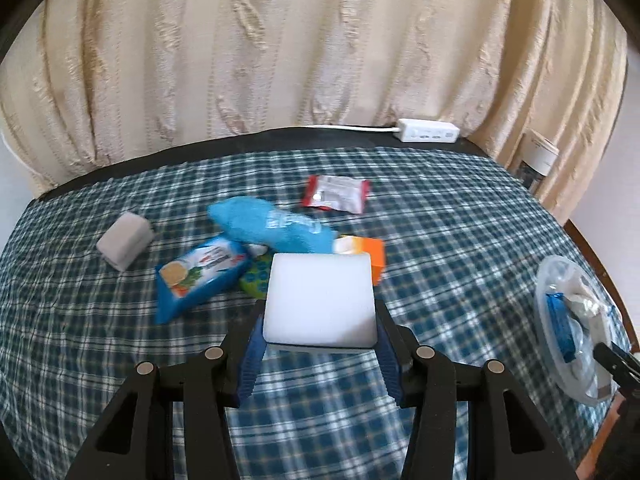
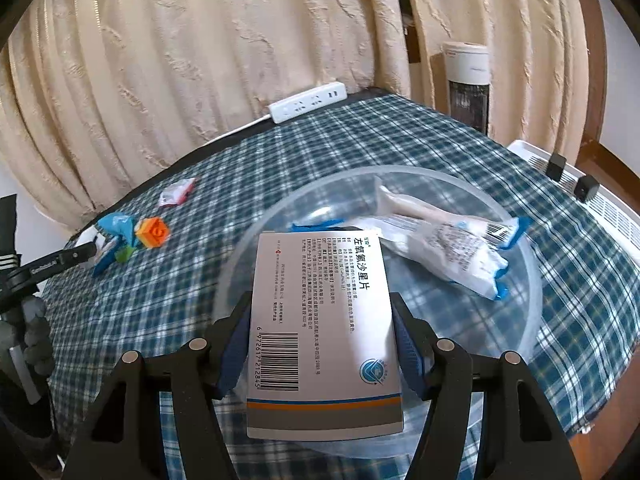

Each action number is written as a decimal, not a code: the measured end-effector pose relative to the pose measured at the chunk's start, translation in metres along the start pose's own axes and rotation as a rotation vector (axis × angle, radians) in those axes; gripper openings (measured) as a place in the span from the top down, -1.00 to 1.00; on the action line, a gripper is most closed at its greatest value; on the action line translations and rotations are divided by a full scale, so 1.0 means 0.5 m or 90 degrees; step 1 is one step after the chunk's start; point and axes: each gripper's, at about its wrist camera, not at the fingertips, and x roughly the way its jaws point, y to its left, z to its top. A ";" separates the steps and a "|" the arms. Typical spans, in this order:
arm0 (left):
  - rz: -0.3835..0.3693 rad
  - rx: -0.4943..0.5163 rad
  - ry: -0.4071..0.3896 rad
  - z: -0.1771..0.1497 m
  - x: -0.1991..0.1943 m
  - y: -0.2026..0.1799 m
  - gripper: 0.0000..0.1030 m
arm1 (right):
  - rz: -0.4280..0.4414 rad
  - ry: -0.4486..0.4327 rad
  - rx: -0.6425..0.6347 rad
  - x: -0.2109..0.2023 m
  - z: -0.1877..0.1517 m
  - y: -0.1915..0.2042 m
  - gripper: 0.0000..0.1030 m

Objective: Organize objects
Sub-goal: 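Carry the medicine box to the clear basin and lower it in with the right gripper, then lower the white sponge into the basin with the left gripper while the right gripper releases the box, then move both grippers away from the basin toward the scattered items, then grasp the blue cracker packet with the left gripper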

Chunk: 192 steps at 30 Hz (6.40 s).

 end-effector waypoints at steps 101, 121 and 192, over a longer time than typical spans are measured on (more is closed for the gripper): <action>-0.106 0.083 0.050 -0.069 0.016 -0.188 -0.99 | 0.059 -0.062 -0.008 -0.026 0.047 0.061 -0.46; 0.024 -0.082 0.047 -0.061 0.045 0.090 -0.99 | 0.165 0.010 -0.059 0.042 0.038 0.231 -0.65; 0.093 0.032 0.078 0.034 0.186 0.196 -0.07 | 0.197 0.133 -0.080 0.207 0.025 0.338 -0.65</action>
